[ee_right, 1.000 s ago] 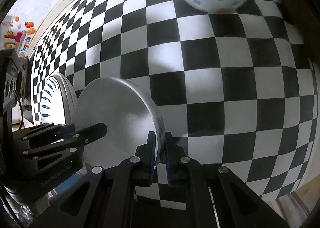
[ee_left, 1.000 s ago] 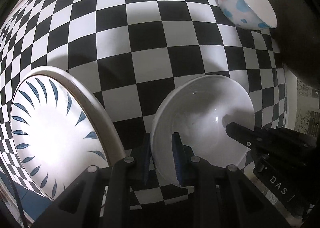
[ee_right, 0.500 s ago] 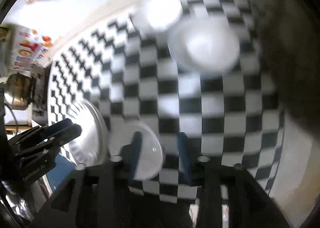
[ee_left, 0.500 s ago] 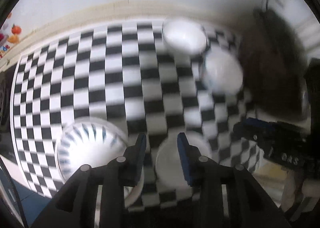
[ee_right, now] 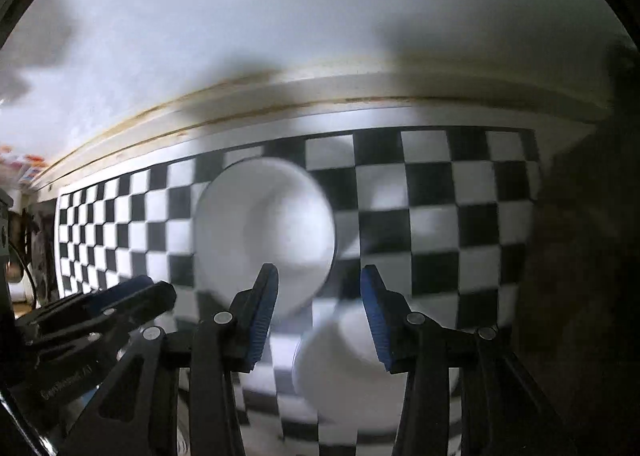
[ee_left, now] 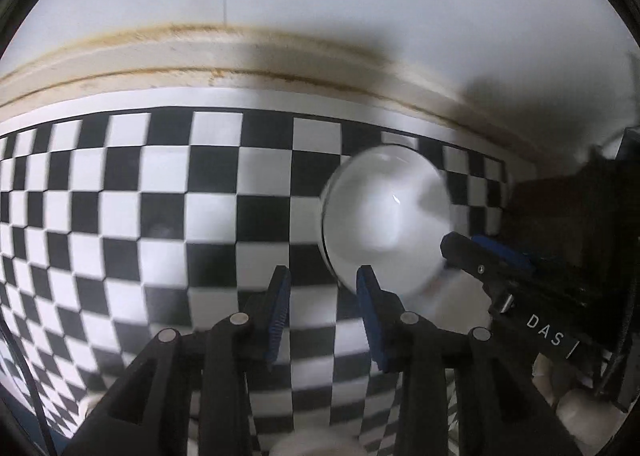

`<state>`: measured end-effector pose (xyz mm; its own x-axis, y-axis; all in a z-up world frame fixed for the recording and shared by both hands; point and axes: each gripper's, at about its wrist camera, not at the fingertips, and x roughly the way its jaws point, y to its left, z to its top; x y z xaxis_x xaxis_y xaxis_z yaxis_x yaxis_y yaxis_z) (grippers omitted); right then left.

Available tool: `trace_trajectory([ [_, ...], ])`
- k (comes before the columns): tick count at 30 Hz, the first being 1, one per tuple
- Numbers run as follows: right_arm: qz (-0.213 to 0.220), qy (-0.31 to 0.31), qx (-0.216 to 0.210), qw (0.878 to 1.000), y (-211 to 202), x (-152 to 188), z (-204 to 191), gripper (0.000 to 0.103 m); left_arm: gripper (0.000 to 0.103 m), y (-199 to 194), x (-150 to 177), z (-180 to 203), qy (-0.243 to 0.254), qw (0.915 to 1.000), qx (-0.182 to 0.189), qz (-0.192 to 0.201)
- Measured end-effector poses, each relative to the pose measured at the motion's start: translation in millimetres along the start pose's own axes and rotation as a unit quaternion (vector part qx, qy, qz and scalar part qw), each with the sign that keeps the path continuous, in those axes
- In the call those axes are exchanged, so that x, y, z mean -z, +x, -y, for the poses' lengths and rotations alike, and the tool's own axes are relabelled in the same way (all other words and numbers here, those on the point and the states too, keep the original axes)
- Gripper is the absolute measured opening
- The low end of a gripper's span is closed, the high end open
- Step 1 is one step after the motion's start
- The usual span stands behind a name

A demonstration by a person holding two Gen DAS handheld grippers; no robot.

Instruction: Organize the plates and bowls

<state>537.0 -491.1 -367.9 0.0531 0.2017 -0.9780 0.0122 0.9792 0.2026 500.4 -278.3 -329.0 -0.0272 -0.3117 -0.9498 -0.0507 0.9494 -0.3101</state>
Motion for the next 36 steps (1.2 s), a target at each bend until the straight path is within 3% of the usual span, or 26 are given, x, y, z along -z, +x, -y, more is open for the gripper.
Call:
trace_trajectory([
  [3, -0.020, 0.009, 0.011, 1.000, 28.8, -16.1, 6.3, 0.041, 0.032, 24.6, -12.3, -1.2, -0.002, 0.9998, 0.006, -0.019],
  [6, -0.041, 0.020, 0.000, 0.999, 49.9, -25.8, 10.4, 0.026, 0.030, 38.7, -15.9, -0.3, 0.006, 0.9996, 0.013, -0.025],
  [8, -0.052, 0.031, -0.013, 0.998, 60.8, -30.0, 12.6, 0.011, 0.017, 41.3, -15.9, 2.1, 0.015, 0.9994, 0.024, -0.018],
  [10, -0.047, 0.032, -0.005, 0.998, 63.9, -31.9, 12.3, 0.007, 0.017, 42.9, -16.5, 7.7, 0.027, 0.9995, 0.013, -0.012],
  [17, -0.039, 0.027, -0.005, 0.999, 55.4, -24.3, 11.2, 0.006, 0.016, 39.7, -17.6, 14.3, 0.030, 0.9995, 0.002, -0.001],
  [24, -0.018, 0.028, -0.013, 0.999, 24.9, -7.9, 2.9, 0.006, 0.017, 10.2, -2.4, 25.7, 0.050, 0.9985, 0.000, 0.021],
  [29, 0.006, 0.019, -0.027, 0.999, -13.7, 17.0, -8.4, 0.007, 0.016, -30.8, 30.2, 30.1, 0.065, 0.9970, 0.008, 0.042],
  [36, 0.039, 0.004, -0.043, 0.998, -70.2, 93.3, -29.8, 0.008, 0.017, -79.3, 99.7, 25.2, 0.098, 0.9935, 0.007, 0.056],
])
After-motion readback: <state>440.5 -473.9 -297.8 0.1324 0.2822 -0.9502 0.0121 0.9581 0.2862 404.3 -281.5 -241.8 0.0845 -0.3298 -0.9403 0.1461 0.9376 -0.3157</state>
